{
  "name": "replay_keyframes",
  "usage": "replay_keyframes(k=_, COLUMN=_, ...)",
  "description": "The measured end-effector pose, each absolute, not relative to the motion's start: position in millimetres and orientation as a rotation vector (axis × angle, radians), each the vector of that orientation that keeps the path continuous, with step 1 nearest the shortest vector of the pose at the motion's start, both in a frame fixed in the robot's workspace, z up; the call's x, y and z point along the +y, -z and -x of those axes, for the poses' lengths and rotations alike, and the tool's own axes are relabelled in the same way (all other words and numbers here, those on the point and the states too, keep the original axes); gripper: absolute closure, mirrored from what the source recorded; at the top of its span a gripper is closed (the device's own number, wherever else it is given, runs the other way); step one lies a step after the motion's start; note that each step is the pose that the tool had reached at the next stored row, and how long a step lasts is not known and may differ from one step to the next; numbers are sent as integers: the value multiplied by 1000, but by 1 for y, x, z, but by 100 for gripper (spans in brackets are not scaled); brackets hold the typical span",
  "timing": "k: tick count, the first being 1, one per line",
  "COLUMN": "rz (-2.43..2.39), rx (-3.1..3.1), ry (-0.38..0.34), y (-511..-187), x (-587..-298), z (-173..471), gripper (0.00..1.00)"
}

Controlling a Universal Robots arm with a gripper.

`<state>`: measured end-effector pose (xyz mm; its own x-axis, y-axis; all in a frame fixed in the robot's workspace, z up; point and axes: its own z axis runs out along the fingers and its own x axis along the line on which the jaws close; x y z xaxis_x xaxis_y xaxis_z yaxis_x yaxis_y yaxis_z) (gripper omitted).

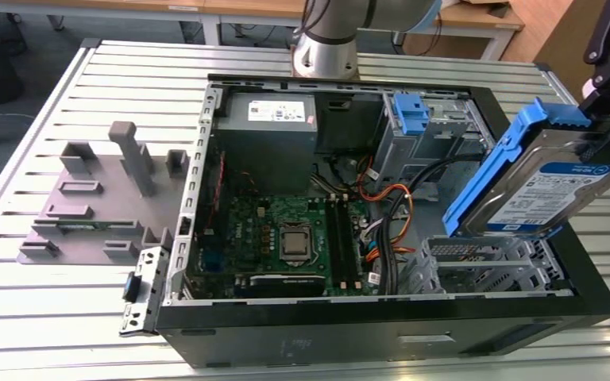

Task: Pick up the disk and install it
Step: 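Pick up the disk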

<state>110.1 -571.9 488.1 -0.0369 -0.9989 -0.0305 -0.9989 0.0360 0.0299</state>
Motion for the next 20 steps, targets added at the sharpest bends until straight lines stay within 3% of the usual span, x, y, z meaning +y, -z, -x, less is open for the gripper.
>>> replay_keyframes(k=20, rz=2179, rx=2260, ry=-67, y=-467, x=-574, z=-112, gripper=65)
